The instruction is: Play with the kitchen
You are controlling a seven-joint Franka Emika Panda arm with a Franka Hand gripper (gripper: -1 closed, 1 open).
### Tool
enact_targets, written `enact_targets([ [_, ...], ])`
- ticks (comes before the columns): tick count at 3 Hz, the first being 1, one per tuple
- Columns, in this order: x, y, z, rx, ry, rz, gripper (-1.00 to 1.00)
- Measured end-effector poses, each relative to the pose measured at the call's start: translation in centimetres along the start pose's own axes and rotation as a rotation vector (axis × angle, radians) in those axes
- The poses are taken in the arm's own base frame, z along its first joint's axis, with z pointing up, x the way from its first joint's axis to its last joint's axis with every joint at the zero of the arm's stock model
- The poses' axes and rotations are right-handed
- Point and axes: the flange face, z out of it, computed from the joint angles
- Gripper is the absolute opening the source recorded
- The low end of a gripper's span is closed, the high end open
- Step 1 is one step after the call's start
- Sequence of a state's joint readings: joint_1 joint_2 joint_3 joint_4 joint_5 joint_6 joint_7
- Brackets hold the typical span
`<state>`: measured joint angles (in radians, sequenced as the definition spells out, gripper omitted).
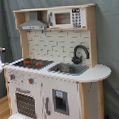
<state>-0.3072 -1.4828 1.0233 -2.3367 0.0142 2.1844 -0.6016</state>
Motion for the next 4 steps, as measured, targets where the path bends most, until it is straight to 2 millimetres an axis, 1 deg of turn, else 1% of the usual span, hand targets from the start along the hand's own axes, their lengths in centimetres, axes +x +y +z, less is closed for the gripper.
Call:
enact_targets([
  [1, 0.3, 1.0, 0.0, 0.028, -0.042, 0.079, 1.00],
  [2, 0.3, 3.4, 2.2, 0.066, -0.088, 0.180, 1.00],
  [3, 1.1, 4.9, 5.2, 0.117, -0.116, 0.255, 1.00],
  [4, 2.0, 6.4, 7.4, 0.153, -0.131, 0.315, 1.00],
])
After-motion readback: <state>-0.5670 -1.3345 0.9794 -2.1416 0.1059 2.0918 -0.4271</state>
